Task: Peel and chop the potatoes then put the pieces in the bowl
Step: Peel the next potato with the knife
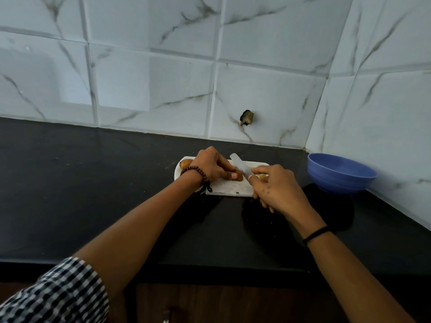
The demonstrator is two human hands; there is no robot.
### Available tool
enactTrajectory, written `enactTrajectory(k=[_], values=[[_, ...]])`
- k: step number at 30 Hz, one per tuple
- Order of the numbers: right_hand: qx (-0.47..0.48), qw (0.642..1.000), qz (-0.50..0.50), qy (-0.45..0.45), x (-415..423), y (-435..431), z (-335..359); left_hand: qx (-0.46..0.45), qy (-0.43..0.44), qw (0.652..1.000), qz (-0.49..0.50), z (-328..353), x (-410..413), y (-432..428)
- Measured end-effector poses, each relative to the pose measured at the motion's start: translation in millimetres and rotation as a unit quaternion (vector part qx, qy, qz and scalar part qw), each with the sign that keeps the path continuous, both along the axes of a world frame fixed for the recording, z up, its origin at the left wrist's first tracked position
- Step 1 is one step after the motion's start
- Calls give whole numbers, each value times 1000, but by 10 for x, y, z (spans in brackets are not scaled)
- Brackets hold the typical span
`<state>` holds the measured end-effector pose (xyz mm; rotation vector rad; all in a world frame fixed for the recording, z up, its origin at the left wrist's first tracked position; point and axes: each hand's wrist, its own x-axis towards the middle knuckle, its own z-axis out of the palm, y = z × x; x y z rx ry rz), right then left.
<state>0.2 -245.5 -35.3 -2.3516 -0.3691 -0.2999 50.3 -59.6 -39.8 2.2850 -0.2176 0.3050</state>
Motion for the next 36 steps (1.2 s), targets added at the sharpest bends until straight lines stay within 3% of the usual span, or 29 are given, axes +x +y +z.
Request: enactTrajectory(k=[18,36], values=[[-152,984,-54,-76,1,148,-43,48,-29,998,37,-14,42,-40],[-280,958,-46,-40,-224,210,136,64,-50,994,67,-63,73,-47]])
